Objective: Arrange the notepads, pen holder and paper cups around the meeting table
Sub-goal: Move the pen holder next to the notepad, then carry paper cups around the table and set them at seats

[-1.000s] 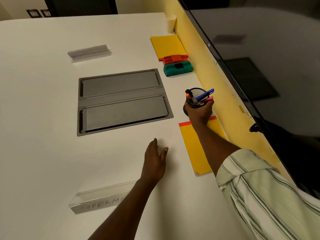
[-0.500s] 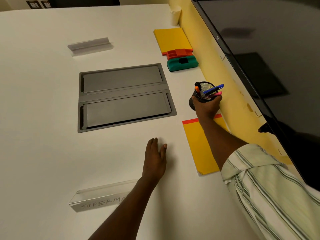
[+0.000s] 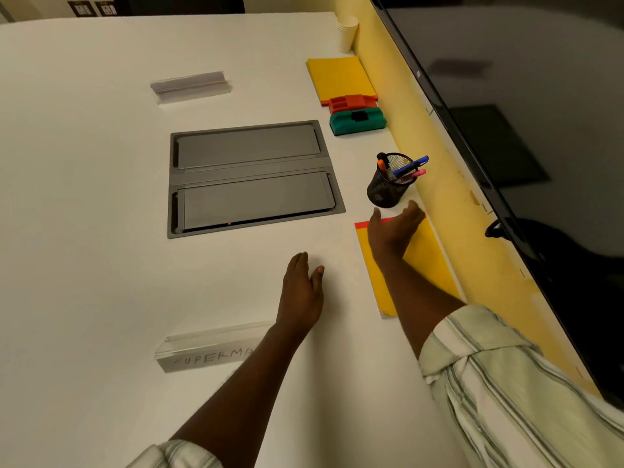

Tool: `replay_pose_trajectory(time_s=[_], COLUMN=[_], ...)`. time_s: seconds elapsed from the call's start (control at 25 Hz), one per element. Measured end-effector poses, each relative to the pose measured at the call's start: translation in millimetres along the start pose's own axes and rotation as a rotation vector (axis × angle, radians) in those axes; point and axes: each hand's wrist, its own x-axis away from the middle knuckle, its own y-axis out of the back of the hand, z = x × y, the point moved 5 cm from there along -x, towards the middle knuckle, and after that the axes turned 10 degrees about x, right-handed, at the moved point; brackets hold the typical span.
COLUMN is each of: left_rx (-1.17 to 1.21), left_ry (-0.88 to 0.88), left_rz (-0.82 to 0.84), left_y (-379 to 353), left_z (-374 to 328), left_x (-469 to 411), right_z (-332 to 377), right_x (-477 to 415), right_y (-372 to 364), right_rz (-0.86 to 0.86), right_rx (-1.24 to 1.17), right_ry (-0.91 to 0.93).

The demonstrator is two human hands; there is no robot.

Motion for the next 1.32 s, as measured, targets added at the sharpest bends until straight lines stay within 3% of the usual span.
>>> replay_pose_trajectory(time_s=[0.28,0.56,0.76,1.0,1.32], left_rx=[-0.103,-0.099,-0.042,0.003,-0.026], left_ry=[-0.038,-0.038,-0.032,0.086,0.158], left_rz=[-0.016,-0.091,-0.23,-0.494,-0.857], left_y=[18,44,74,106,187], left_z=[13,29,29,41,53], left_x=[77,184,257,346,482], right_z=[-7,-16,-14,-1,60], right_x=[150,259,335,422,567], right_y=[37,92,121,144,199], right_rz=[0.136,0.211,0.321,0.644,0.772], right_rx=[0.086,0.168,0.145,0.058,-0.106], right_ry=[0.305,0.481,0.556,0.723,1.048])
